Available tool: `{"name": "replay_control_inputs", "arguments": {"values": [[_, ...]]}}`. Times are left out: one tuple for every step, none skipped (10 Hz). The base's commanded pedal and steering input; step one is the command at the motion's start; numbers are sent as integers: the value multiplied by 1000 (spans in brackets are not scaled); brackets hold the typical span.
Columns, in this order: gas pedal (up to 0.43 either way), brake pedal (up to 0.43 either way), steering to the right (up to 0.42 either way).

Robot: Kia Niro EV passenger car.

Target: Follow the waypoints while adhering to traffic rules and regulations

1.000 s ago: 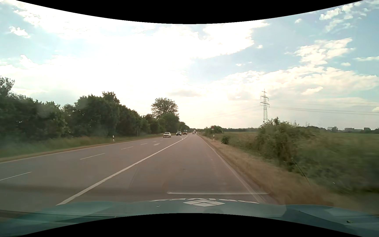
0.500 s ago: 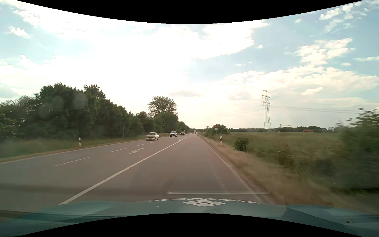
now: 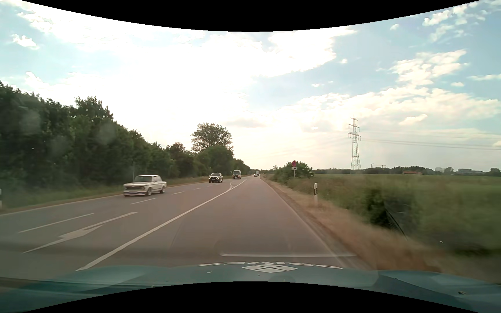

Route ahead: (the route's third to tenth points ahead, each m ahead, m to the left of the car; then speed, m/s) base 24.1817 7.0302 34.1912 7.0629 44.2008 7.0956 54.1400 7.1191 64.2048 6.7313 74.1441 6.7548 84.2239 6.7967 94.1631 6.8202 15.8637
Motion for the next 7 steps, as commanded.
{"name": "replay_control_inputs", "arguments": {"values": [[220,0,-3],[220,0,-3],[209,0,-3],[209,0,-3],[209,0,-3],[209,0,-3],[209,0,-4]]}}
